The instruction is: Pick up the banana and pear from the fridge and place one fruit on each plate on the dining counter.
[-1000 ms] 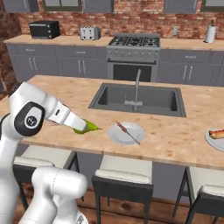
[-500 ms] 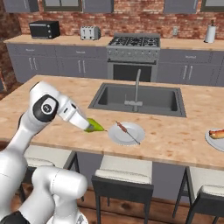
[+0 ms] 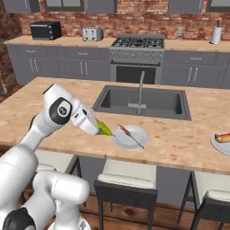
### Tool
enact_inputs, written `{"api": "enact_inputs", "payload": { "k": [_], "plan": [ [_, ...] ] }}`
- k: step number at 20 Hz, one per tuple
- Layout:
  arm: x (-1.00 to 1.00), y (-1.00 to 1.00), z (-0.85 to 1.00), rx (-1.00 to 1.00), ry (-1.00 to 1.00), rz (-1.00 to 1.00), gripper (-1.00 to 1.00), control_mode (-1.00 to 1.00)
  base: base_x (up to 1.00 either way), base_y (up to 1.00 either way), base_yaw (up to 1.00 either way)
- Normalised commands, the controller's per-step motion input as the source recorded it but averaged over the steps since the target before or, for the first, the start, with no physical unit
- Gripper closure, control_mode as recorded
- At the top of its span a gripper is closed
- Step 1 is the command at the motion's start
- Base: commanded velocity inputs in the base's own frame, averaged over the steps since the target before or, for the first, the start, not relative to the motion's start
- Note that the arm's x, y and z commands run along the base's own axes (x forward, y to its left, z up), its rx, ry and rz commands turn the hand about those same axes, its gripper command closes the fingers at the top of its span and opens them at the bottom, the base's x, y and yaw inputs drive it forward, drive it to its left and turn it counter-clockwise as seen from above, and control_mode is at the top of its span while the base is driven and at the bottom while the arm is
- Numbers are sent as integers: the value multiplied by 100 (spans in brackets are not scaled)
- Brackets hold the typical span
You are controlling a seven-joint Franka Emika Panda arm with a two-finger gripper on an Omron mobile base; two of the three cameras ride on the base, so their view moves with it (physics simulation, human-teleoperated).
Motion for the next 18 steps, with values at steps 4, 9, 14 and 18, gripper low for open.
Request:
{"api": "enact_inputs", "payload": {
  "k": [4,9,14,18],
  "plan": [
    [6,-6,-38,2,-22,0,100,-100,0,0,0],
    [33,0,-28,0,-6,0,100,-100,0,0,0],
    [46,0,-9,1,0,0,100,-100,0,0,0],
    [45,0,-10,1,1,-3,100,-100,0,0,0]
  ]
}}
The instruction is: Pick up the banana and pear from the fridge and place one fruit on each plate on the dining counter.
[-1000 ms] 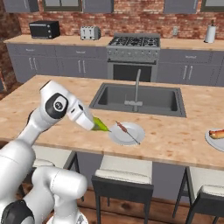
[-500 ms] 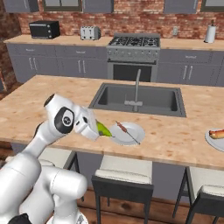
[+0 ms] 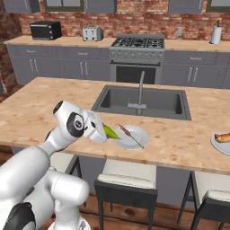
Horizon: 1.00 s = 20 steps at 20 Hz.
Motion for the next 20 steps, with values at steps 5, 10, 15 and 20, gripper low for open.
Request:
{"api": "enact_inputs", "payload": {
  "k": [5,10,15,20],
  "plan": [
    [37,0,-29,0,3,-6,100,-100,0,0,0],
    [27,-4,-35,0,0,-7,100,-100,0,0,0],
    [29,-14,-34,1,0,-6,100,-100,0,0,0],
    [27,-14,-34,0,3,-4,100,-100,0,0,0]
  ]
}}
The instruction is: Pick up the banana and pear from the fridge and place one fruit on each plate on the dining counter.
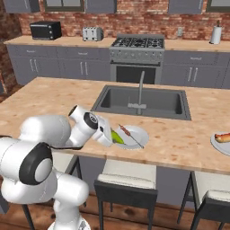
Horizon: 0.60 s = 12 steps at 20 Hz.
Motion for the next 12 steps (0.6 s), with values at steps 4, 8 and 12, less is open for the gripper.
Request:
{"api": "enact_inputs", "payload": {
  "k": [4,8,12],
  "plan": [
    [29,-8,-21,0,1,-4,100,-100,0,0,0],
    [36,-14,-16,0,2,-1,100,-100,0,0,0],
    [29,-25,-17,0,2,0,100,-100,0,0,0]
  ]
}}
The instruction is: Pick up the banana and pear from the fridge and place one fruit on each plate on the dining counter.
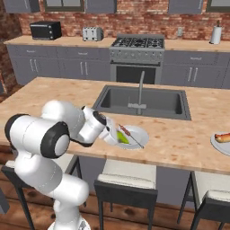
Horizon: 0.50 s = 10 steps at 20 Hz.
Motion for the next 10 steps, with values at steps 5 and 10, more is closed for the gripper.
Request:
{"api": "enact_inputs", "payload": {
  "k": [5,10],
  "plan": [
    [17,-20,-25,0,2,0,100,-100,0,0,0],
    [23,0,-29,0,0,0,100,-100,0,0,0]
  ]
}}
